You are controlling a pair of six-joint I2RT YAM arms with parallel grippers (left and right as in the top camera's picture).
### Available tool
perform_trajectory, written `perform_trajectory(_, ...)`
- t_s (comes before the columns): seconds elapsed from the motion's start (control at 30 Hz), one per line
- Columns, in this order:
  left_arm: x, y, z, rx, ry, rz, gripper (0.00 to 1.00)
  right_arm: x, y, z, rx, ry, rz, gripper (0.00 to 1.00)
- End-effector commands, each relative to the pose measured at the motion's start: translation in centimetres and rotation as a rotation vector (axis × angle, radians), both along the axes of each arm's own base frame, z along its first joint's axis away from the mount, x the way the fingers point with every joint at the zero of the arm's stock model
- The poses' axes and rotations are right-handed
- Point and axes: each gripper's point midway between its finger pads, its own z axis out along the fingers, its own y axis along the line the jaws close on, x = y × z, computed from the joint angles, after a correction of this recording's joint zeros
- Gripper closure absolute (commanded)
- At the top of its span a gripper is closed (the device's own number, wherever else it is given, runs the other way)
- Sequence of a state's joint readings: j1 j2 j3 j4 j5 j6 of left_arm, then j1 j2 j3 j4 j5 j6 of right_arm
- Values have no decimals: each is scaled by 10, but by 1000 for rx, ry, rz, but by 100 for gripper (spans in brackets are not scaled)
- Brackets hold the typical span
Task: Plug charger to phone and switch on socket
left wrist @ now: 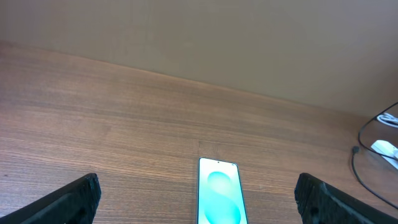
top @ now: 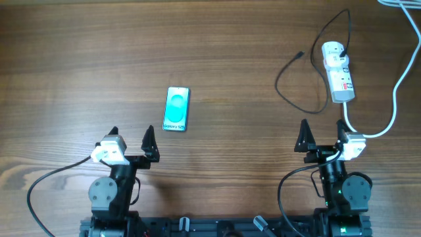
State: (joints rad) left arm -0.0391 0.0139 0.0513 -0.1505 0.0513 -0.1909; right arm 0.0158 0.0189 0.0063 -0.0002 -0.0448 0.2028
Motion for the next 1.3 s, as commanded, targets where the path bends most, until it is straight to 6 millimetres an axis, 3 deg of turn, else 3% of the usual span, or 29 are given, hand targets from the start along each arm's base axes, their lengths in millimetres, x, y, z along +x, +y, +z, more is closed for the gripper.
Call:
perform_trajectory(0.0,0,-2,-3,18,-1,-12,0,-1,1,3,-16,-16,5,0)
perform_trajectory(1.1,0,-1,-3,19,-1,-10,0,-1,1,3,-16,-16,5,0)
perform_trajectory(1.27,-2,-15,5,9,-17,-89,0,-1,1,3,-16,-16,5,0)
